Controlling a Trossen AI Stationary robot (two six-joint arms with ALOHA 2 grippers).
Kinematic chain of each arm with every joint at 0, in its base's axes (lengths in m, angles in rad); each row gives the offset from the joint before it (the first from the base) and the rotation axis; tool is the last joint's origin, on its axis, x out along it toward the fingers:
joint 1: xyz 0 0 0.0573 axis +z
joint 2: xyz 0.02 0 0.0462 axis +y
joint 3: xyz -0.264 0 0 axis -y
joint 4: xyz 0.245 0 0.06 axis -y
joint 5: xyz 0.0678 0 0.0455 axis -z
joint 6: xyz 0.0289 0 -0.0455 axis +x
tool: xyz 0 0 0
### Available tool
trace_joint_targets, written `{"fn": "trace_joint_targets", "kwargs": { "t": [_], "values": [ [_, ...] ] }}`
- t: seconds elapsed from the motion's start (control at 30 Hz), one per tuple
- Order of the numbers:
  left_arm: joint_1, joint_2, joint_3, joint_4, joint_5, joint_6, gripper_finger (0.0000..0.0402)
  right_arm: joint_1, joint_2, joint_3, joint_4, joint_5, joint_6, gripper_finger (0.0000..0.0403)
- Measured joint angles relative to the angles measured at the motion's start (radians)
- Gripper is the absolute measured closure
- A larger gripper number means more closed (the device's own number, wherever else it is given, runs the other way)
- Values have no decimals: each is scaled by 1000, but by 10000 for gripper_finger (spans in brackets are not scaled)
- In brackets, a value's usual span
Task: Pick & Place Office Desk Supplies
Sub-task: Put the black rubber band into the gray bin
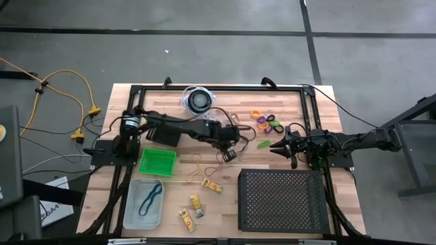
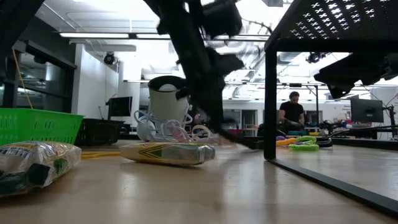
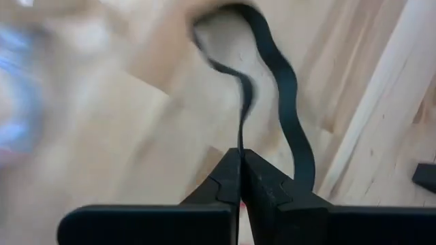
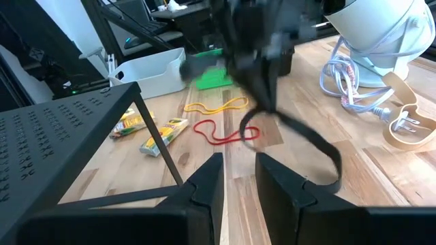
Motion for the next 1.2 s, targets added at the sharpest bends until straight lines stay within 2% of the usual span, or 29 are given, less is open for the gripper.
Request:
{"fn": "trace_joint_targets", "kwargs": {
  "t": [0.13, 0.3, 0.43, 0.6, 0.73, 1.0, 1.2],
  "values": [
    [0, -104, 0, -24, -101, 53, 400, 0, 0, 0, 0, 0, 0, 330],
    [-11, -196, 0, -66, -172, 102, 400, 0, 0, 0, 0, 0, 0, 330],
    [-35, -220, 0, -120, -224, 101, 401, 0, 0, 0, 0, 0, 0, 330],
    [-58, -225, 0, -226, -227, 63, 401, 0, 0, 0, 0, 0, 0, 330],
    [-68, -257, 0, -333, -228, -14, 401, 0, 0, 0, 0, 0, 0, 330],
    [-89, -324, 0, -560, -318, -226, 401, 0, 0, 0, 0, 0, 0, 330],
    [-103, -356, -2, -732, -342, -399, 401, 0, 0, 0, 0, 0, 0, 330]
  ]
}}
